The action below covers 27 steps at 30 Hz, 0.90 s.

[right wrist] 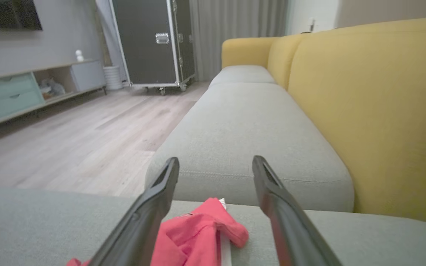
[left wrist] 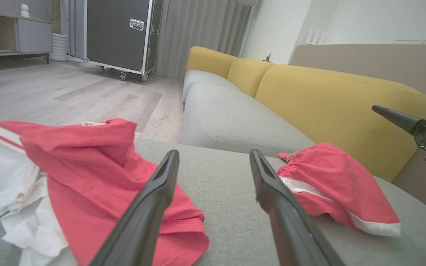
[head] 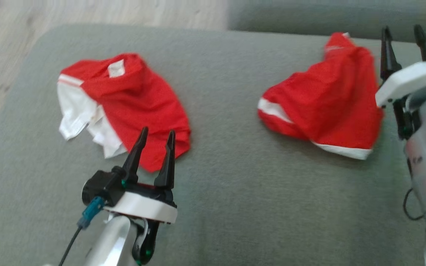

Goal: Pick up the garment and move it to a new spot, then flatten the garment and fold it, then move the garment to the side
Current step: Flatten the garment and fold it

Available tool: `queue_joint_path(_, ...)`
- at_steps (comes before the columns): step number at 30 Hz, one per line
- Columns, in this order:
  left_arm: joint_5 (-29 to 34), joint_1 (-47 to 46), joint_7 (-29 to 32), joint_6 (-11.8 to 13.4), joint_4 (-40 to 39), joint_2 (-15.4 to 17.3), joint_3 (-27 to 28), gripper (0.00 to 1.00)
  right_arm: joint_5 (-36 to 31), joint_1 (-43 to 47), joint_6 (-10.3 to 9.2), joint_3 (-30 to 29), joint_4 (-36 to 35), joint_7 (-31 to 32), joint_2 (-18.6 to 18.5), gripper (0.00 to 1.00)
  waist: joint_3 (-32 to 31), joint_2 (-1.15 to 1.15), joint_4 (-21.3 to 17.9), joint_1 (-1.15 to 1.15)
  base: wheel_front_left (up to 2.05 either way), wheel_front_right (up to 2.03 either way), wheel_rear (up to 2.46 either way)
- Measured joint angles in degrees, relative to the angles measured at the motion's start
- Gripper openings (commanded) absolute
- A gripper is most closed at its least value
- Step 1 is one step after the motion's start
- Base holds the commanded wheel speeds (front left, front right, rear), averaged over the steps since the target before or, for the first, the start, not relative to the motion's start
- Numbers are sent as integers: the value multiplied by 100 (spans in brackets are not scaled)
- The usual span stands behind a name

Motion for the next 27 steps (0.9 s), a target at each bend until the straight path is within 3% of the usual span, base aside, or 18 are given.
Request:
queue_joint_path(6,40,272,0,0,-2,1,153,100,438,1038,0,-322,-1190,-5,216,100,-380,0,-468,-1,0,0,0)
queue_joint_path(13,51,466,0,1,-86,1,265,100,539,2905,0,-641,-2680,-5,719,100,-682,0,-985,-1,0,0,0)
queue_joint_path(20,107,642,0,0,-94,1,361,100,539,3902,-1,-704,-3181,-5,962,100,-692,0,-1185,-1,0,0,0)
queue_joint_path(27,133,638,0,-2,-94,2,345,100,234,3748,0,-959,-3005,201,989,100,-530,0,-1132,0,0,0,0)
